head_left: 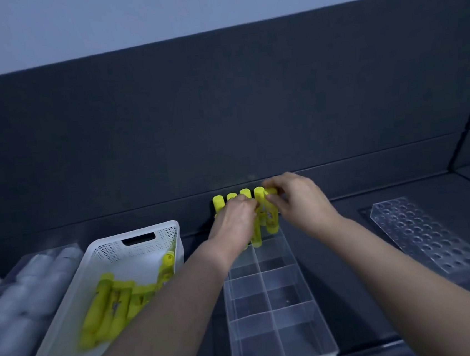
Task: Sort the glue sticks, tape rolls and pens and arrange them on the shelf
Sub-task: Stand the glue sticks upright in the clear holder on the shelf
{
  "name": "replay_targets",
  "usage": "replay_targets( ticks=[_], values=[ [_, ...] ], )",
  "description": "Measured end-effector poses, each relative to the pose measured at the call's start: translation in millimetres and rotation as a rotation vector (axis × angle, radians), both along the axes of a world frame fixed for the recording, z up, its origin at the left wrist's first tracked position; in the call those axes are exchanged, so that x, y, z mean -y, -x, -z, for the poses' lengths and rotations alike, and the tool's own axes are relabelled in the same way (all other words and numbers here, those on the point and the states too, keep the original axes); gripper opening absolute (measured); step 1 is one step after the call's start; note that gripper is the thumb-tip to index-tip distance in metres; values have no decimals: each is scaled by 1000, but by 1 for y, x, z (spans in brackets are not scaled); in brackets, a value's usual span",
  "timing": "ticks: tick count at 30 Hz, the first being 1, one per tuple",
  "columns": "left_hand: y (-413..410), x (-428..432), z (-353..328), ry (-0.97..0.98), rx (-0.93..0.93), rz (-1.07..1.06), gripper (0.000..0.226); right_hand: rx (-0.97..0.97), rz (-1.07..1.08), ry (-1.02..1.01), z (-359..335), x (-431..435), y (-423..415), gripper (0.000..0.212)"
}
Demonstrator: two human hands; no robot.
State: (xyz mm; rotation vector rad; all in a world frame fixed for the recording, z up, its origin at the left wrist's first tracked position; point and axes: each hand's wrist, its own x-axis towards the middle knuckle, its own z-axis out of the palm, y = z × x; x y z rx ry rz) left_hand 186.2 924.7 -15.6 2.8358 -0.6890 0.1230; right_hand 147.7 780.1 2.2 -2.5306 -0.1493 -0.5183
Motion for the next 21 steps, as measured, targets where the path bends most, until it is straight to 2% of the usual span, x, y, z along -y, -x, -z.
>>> replay_targets(
  ticks=[7, 16, 21],
  values=[
    [2, -19, -7, 198, 103, -77, 34, -63, -29, 58, 7, -5, -13, 28],
    [2, -48, -3, 230, 94, -170, 31, -184, -40, 207, 28, -14, -18, 36],
    [6, -72, -11, 283, 149, -209, 34, -96, 8, 266, 17, -22, -12, 40]
  ],
)
